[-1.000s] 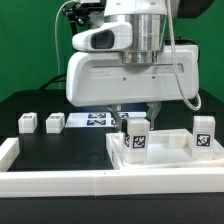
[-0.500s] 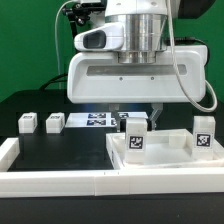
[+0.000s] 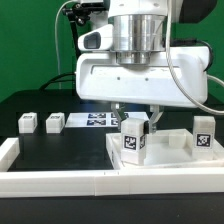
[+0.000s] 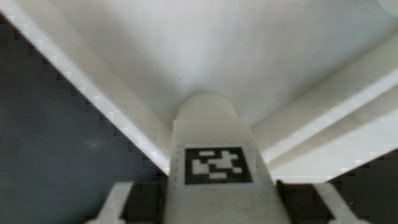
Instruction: Assemble square table
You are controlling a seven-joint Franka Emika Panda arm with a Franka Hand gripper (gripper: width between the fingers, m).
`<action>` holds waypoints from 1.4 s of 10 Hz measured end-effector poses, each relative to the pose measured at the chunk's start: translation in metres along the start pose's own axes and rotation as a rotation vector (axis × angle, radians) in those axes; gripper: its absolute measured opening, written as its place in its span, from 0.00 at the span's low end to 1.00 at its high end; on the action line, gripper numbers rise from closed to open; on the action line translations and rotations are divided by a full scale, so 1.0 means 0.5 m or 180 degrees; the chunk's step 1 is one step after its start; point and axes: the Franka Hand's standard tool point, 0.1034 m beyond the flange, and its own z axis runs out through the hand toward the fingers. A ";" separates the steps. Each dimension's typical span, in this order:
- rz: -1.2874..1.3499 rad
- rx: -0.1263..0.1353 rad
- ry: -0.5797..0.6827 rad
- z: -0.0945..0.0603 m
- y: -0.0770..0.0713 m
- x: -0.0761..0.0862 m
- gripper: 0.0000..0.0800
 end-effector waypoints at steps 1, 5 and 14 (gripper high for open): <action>0.0308 0.0000 0.0009 0.001 -0.001 0.000 0.36; 0.0872 0.0045 -0.0020 0.000 -0.001 0.001 0.50; -0.1389 -0.0024 -0.0127 0.001 0.009 -0.002 0.81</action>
Offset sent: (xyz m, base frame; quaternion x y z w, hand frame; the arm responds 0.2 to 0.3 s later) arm 0.0011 -0.0018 0.0026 -0.0122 -0.0090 0.1771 0.9841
